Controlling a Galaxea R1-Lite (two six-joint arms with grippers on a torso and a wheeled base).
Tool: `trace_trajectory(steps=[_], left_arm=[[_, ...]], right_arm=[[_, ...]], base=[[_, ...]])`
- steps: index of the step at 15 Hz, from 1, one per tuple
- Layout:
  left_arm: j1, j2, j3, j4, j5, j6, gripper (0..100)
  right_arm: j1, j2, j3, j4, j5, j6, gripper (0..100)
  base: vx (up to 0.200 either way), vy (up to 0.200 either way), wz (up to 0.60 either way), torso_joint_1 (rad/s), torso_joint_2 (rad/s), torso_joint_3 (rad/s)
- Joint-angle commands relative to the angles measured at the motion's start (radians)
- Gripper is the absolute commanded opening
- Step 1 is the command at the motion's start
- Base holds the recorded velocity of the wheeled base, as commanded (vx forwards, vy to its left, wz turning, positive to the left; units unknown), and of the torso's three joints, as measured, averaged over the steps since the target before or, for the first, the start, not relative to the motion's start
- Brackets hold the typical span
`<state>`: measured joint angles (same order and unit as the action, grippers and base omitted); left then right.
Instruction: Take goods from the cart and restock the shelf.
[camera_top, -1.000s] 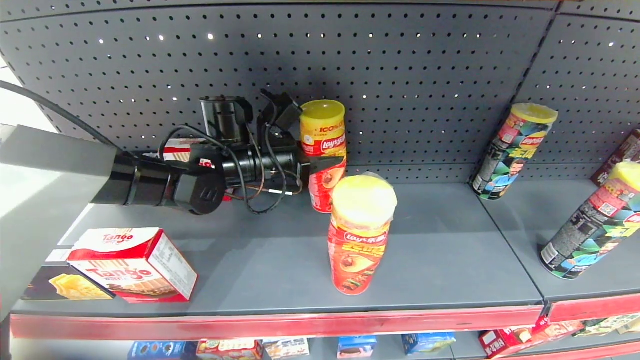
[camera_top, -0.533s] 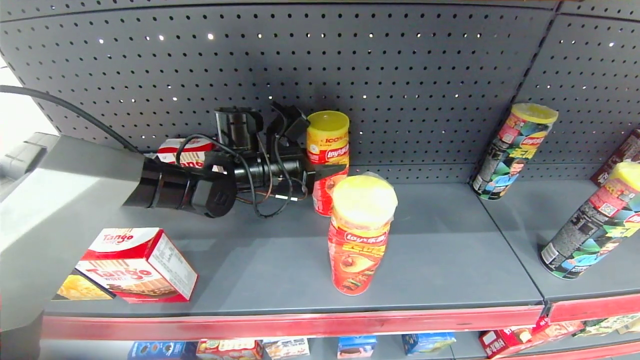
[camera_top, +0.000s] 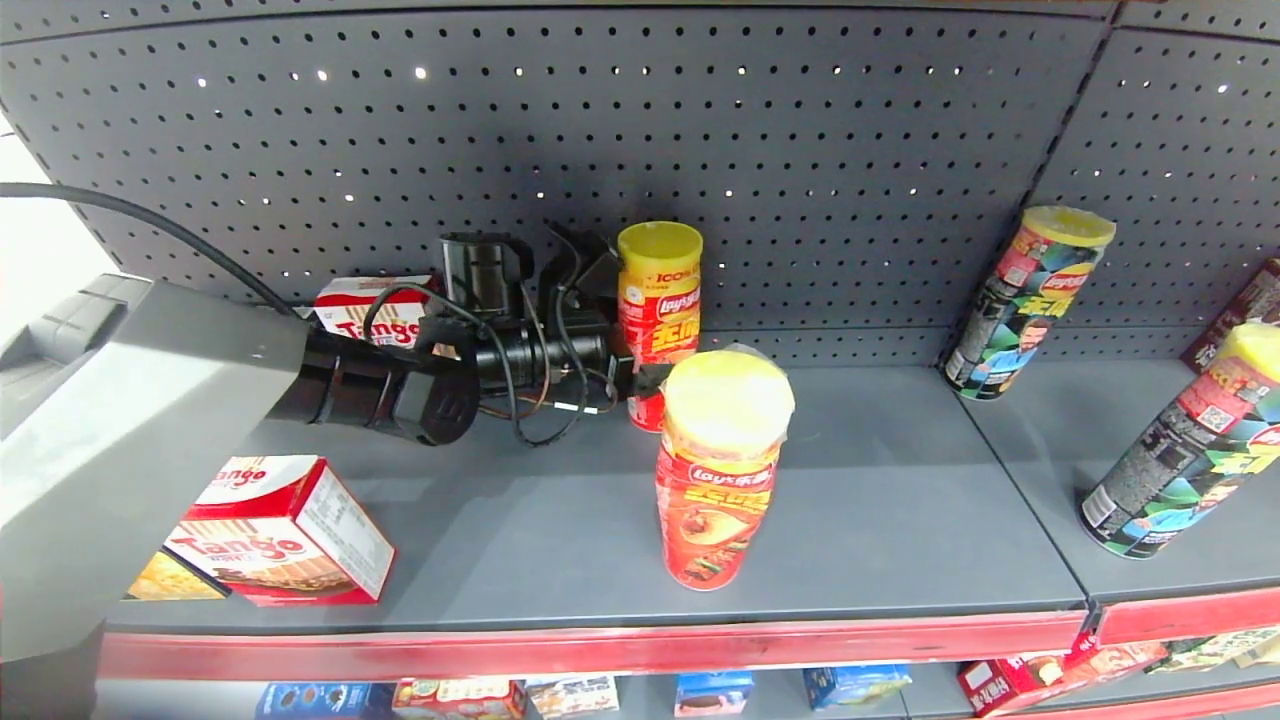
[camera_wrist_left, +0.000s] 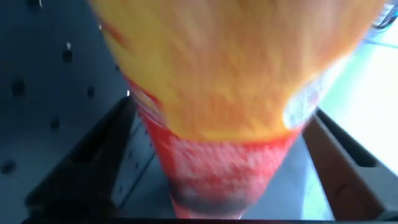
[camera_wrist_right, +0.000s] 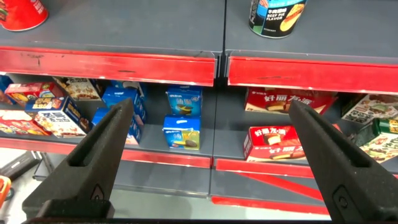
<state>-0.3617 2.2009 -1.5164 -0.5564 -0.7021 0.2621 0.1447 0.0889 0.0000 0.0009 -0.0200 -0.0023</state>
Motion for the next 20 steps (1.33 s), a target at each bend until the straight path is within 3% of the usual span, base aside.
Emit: trace_trajectory(steps=[1,3,5,8,9,20], left_arm=[[0.004,-0.073,0.076,0.003,0.050,0.000,100],[0.004,-0.144,0.166,0.009,0.112,0.000,100],[0.003,-0.205,0.193,0.064,0.154,0.011,100],[0.004,-0.254,0.199,0.151,0.237,0.095,100],[0.004,-0.257,0.203,0.158,0.248,0.101,100],[0.001,-0.250,0.200,0.154,0.443,0.108,100]], right_arm=[[0.001,0.002,0.000,0.001,0.000,-0.001,100],[0.001,0.002,0.000,-0.001,0.000,-0.001,100],[0.001,0.002,0.000,-0.001,0.000,-0.001,100],[0.001,0.002,0.000,-0.001,-0.001,-0.001,100],[0.001,0.002,0.000,0.001,0.000,-0.001,100],[0.001,0.002,0.000,-0.001,0.000,-0.001,100]], base=[[0.000,0.000,0.00,0.000,0.00,0.000],[0.000,0.000,0.00,0.000,0.00,0.000],[0.000,0.000,0.00,0.000,0.00,0.000],[0.000,0.000,0.00,0.000,0.00,0.000],[0.000,0.000,0.00,0.000,0.00,0.000],[0.000,0.000,0.00,0.000,0.00,0.000]])
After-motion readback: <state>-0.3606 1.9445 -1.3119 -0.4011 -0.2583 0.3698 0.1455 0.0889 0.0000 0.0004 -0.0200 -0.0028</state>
